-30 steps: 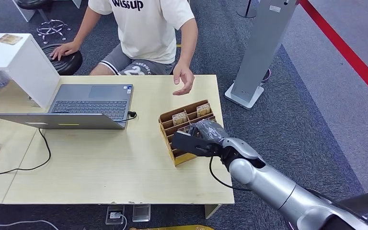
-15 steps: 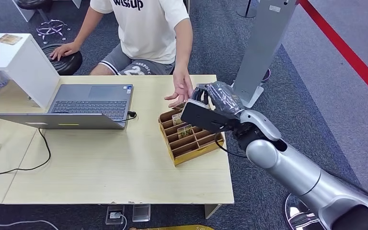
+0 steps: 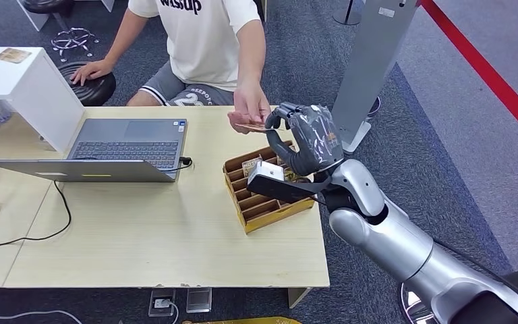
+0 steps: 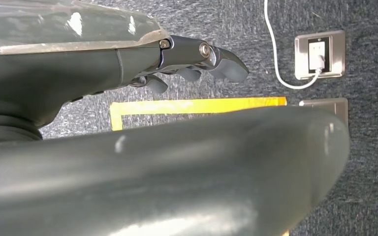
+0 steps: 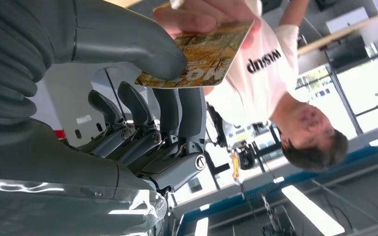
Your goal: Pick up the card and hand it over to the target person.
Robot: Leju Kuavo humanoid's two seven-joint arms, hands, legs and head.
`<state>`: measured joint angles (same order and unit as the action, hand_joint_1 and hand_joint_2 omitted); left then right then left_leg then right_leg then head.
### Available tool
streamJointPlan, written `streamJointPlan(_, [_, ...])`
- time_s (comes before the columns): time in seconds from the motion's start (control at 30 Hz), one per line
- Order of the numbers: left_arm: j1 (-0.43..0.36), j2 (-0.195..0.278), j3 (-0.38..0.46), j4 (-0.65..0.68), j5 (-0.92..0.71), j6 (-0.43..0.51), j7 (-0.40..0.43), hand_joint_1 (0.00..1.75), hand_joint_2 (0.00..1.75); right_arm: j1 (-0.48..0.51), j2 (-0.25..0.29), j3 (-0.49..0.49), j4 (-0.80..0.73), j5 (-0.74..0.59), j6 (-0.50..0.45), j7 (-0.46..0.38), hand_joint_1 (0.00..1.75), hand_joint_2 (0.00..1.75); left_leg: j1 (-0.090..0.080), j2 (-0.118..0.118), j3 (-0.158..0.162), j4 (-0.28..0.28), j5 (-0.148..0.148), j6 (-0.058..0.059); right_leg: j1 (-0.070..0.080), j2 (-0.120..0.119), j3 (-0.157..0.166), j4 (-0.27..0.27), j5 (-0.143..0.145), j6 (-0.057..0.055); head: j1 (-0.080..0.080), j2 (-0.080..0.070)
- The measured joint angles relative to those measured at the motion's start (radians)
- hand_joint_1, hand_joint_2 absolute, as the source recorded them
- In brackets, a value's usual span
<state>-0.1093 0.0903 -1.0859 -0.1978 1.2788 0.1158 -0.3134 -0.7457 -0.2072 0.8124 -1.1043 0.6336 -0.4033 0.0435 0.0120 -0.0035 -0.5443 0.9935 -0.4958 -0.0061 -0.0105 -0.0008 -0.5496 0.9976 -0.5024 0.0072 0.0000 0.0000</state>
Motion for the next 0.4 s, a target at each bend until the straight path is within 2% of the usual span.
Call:
streamJointPlan(0.17, [0.001,0.003,-0.001,-0.001,0.000,-0.002,0.000,0.00,0.00,0.011,-0.002,0.001,0.016,-0.029,0.003,-0.013,1.54,1.75,0.000,0.000,0.000,0.000,0.000,0.000,0.000,0.000,0.000,0.000,0.000,0.000,0.000,0.000])
streamJointPlan(0.3, [0.000,0.008,-0.018,-0.001,-0.015,0.003,0.002,0.00,0.00,0.025,-0.003,-0.001,0.017,-0.114,0.022,-0.040,0.00,1.75,0.000,-0.001,-0.001,0.000,0.000,0.000,0.000,-0.001,0.000,0.000,0.000,0.000,0.000,0.000])
streamJointPlan(0.4, [0.001,0.011,-0.010,-0.004,-0.008,0.003,-0.003,0.00,0.00,0.032,-0.006,-0.005,0.010,-0.149,0.021,-0.047,0.00,1.75,0.000,-0.001,-0.001,-0.001,0.000,0.000,0.000,-0.001,-0.001,0.000,0.000,0.000,0.000,0.000])
